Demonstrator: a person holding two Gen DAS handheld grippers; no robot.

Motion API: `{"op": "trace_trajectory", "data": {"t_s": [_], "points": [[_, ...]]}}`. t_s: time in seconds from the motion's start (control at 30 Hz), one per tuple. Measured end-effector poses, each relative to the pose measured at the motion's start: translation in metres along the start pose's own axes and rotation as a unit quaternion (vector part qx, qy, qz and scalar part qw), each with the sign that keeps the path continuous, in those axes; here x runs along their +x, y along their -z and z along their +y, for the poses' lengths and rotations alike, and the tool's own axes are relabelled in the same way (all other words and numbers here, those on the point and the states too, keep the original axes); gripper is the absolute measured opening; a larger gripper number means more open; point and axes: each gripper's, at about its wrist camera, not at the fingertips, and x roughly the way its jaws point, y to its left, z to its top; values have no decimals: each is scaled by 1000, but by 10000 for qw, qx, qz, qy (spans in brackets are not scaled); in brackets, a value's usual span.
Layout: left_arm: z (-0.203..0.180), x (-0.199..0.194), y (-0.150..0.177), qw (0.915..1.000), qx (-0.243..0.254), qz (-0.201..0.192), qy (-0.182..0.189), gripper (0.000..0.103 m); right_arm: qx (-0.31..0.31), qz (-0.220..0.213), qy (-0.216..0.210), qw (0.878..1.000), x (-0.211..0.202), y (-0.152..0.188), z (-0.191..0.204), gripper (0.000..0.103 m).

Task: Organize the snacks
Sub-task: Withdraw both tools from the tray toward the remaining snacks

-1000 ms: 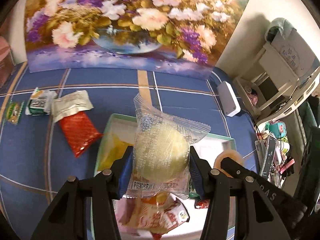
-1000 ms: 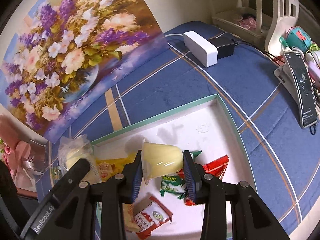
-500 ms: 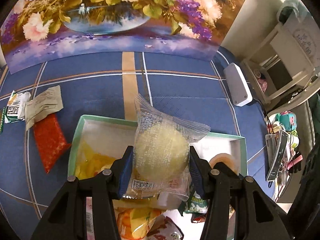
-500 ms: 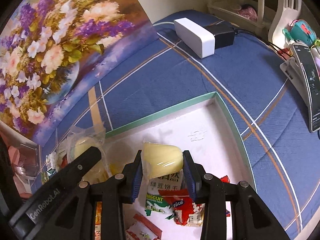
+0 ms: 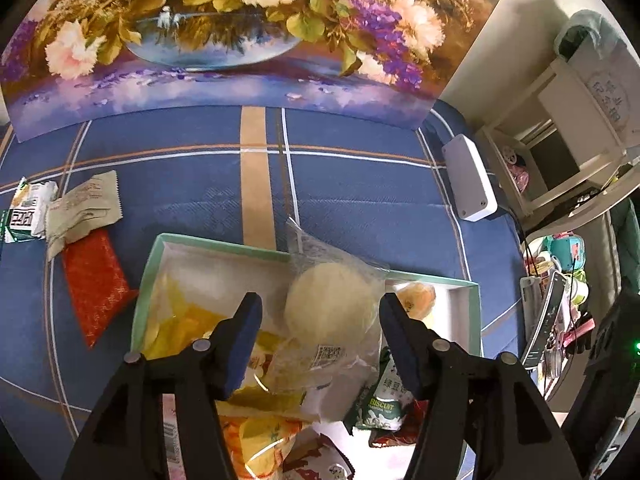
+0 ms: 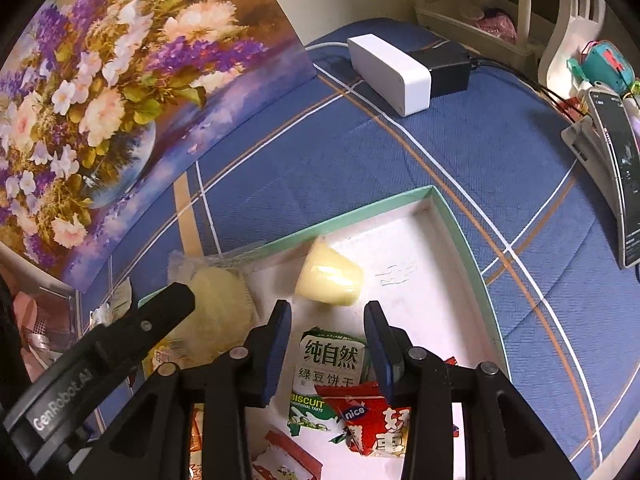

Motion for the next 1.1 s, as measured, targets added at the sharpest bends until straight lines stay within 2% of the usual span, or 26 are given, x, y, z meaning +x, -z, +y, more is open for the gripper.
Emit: {"op": "trace_trajectory", "data": {"t_s": [0.23,0.27,0.33,0.43,0.5,0.57,0.8,0.83,0.87,1.1], "points": [[14,-19,9,9995,-144,-210,-164,62,-22,-2,7,10000,-6,0,1,43],[18,-22,12,9992,-161,-266,-249,63,-39,13,26,10000,-6,1,1,46],[24,-26,15,9982,-195,-343,-455,67,-63,38,72,9999,-6,2,1,70],[34,-31,20,9949,-225,-482,-859,81,-109,40,121,9999,-5,2,2,71],[42,-34,24,9925,-229,-580,-1056,82,-148,56,147,9998,-4,3,4,75],[49,-37,27,9897,-261,-682,-1229,88,-204,52,163,9996,-4,4,6,80],[70,-44,39,9818,-320,-1001,-1584,90,-422,-73,178,9989,-9,5,18,101],[72,-44,40,9808,-335,-1023,-1628,98,-458,-95,176,9987,-10,6,20,103],[74,-45,41,9801,-341,-1043,-1655,101,-481,-108,177,9986,-11,6,22,103],[95,-58,47,9764,-574,-1200,-1703,102,-684,-168,185,9973,-15,11,38,103]]}}
